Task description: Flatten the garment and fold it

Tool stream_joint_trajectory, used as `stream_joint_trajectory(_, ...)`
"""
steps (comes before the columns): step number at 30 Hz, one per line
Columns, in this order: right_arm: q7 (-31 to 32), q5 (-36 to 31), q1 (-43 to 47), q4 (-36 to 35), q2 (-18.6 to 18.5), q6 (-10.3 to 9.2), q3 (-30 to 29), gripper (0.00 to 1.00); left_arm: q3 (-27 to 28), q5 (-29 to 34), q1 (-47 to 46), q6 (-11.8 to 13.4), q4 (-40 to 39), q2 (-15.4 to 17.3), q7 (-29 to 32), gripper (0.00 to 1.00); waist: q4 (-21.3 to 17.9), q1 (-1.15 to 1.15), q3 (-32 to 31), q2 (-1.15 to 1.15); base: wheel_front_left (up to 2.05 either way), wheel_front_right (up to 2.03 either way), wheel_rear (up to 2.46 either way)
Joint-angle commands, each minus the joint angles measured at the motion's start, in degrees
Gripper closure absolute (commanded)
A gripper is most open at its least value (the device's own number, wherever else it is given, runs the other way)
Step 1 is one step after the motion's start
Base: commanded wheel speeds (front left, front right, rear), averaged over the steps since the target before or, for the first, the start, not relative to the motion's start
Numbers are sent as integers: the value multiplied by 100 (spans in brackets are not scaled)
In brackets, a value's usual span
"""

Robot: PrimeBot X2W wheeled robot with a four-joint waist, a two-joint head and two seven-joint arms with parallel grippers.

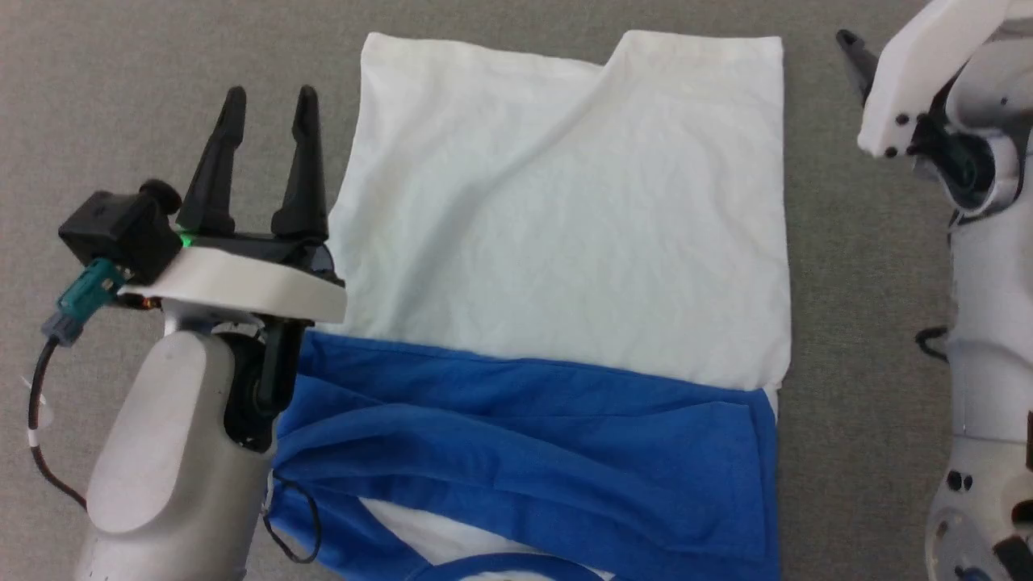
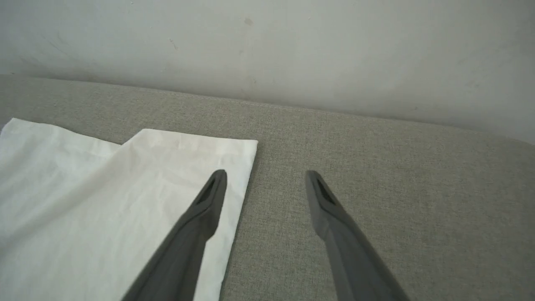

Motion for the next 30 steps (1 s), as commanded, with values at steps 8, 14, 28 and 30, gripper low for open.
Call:
stream_joint_trajectory(8, 784, -1366, -909, 834, -133, -4, -78, 0, -142, 55, -339, -75, -131, -115, -75, 0, 643, -2, 1134, 0, 0, 0, 0)
stream_joint_trajectory(14, 661, -1524, -1194, 1094, -117, -4, 89, 0, -145, 62, -357, -61, -190, -93, -90, 0, 731, -2, 1317, 0, 0, 0, 0)
stream_joint_trajectory(28, 976, -1319, -1343, 1545, -253, -4, 563, 100, -117, -95, -501, -54, -144, 8, 180, 0, 547, -2, 1299, 0, 0, 0, 0)
stream_joint_trajectory(30, 895, -1207, -1385, 1492, -254, -4, 647, 100, -110, -219, -712, -97, -133, 60, 474, 0, 485, -2, 1298, 0, 0, 0, 0)
